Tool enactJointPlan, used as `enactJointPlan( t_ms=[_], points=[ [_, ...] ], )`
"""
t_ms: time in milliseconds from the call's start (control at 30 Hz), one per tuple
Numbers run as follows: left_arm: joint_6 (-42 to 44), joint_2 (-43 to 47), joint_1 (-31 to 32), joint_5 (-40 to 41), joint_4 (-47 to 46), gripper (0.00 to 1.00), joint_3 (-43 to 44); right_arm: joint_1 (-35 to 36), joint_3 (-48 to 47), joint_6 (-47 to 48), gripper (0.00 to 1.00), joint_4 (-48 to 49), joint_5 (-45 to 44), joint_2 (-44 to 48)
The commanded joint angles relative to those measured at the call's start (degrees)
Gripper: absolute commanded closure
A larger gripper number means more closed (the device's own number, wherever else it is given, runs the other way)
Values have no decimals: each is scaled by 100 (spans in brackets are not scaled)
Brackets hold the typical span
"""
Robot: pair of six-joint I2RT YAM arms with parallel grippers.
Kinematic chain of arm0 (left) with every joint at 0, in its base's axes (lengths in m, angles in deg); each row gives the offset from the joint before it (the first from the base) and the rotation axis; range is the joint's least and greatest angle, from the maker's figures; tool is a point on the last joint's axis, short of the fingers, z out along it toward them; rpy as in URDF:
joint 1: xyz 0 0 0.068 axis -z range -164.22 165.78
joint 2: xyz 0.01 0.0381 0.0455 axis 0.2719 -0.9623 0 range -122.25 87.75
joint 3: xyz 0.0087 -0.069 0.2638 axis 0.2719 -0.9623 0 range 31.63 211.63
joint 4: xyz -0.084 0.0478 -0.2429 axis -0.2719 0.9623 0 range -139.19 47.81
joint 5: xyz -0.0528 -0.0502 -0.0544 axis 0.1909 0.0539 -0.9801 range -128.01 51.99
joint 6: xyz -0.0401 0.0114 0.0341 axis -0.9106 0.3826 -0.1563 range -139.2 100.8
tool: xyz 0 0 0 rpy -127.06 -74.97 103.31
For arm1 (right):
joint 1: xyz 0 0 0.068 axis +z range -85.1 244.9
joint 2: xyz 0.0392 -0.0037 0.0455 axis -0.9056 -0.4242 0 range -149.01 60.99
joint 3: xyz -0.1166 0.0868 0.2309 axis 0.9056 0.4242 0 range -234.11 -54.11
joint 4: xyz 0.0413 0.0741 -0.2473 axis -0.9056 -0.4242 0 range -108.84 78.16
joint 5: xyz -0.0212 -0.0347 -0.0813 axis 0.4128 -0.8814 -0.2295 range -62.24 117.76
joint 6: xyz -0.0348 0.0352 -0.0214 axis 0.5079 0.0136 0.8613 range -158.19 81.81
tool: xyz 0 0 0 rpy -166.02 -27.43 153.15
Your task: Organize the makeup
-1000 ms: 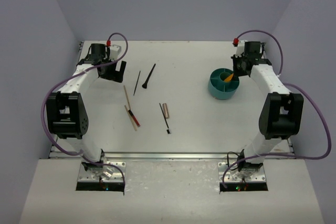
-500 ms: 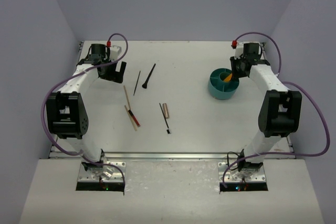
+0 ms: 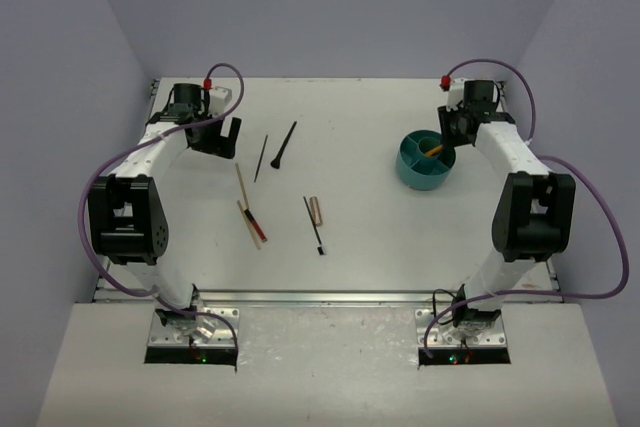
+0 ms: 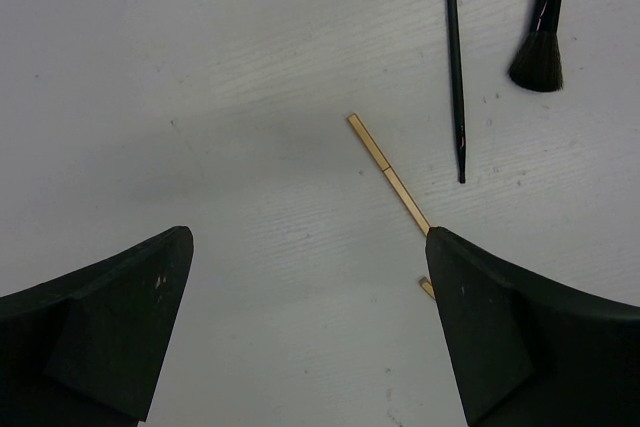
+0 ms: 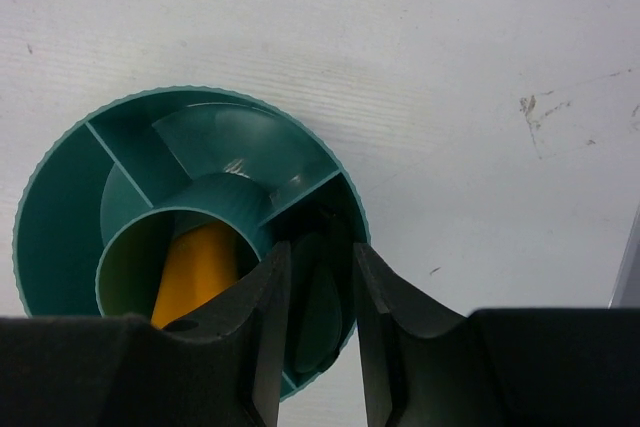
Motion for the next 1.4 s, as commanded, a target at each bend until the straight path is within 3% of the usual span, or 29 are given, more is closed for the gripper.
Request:
enactJointPlan(
  t_ms=[0, 133, 233, 400, 733, 1000, 1133, 1367],
  points=[
    [-23, 21, -8, -160, -119, 0, 85, -25, -304, 134, 68, 181, -129, 336],
    [-31, -44, -9, -401, -133, 3, 115, -16, -334, 179, 68, 171, -150, 475],
    [-43, -291, 42, -633, -120, 15, 236, -16, -460, 119, 68, 66, -224, 603],
    [-197, -742, 173, -775, -44, 22, 611, -16, -655, -12, 68, -91, -273, 858],
    [37, -968, 762, -327, 375, 26, 1018, 40, -377, -320, 67, -401, 221, 1668],
    [354, -960, 648, -189, 1002, 38, 1067, 1086, 527, -440, 66, -305, 167, 2424],
    [-198, -1235, 570, -298, 1566, 38, 1344, 1458, 656, -985, 66, -422, 234, 2420],
    [-928, -1725, 569, -201, 1293, 42, 1210, 1677, 1065, -1204, 66, -140, 167, 2510]
  ],
)
